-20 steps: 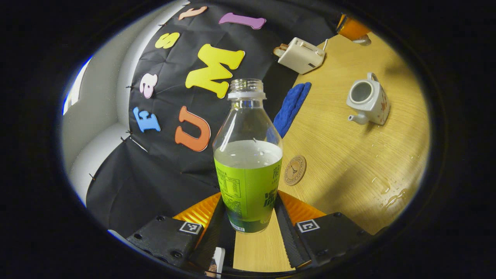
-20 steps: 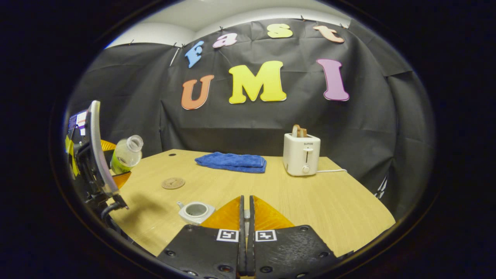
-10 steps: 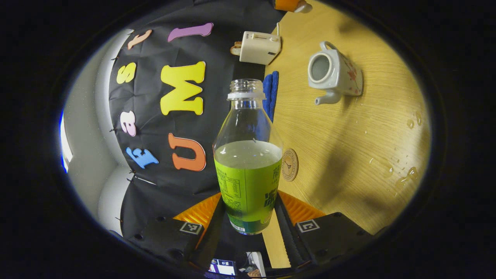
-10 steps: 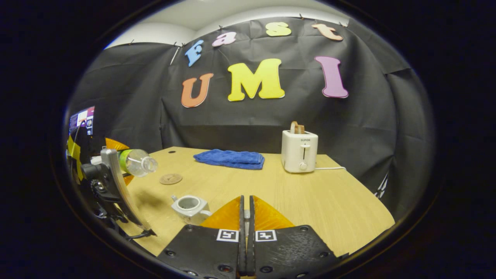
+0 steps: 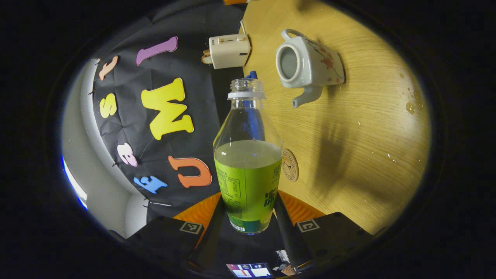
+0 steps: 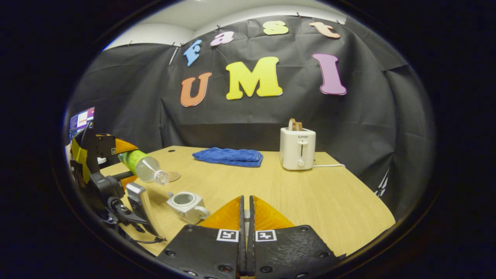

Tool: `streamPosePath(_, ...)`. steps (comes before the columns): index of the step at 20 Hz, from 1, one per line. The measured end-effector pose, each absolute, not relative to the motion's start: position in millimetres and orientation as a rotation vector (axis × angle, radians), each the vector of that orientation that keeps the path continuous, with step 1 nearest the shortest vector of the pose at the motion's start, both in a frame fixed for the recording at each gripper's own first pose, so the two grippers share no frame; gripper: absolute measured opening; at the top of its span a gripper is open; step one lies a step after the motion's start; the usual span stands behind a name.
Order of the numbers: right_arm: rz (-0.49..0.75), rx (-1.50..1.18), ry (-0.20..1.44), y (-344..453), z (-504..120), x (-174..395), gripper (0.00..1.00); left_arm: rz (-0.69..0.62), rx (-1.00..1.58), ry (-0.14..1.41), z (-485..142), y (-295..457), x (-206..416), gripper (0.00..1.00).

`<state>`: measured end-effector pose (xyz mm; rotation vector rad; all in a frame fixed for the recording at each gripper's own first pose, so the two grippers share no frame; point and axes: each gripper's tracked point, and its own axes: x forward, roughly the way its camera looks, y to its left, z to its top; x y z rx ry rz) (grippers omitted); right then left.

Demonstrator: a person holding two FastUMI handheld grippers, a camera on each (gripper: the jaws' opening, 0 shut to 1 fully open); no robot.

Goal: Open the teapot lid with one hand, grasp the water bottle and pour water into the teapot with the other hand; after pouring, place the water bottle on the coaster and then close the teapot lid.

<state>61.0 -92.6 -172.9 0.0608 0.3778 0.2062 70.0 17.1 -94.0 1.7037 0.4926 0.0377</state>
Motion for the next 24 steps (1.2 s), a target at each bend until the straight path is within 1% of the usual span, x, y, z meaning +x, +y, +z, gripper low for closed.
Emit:
streamPosePath(11,0.207,0.054,0.375,-96.8,-172.8,58.0,0.01,0.027,1.886,0.475,-75.7,2.8,82.0,0.73)
streamPosePath(20,0.208,0.052,0.365,-96.3,-171.1,57.4,0.01,0.018,1.950,0.463,-67.5,-4.3,87.4,0.73)
streamPosePath(24,0.207,0.048,0.356,-98.2,-168.3,56.6,0.01,0.019,2.018,0.442,-60.9,-9.2,91.1,0.73)
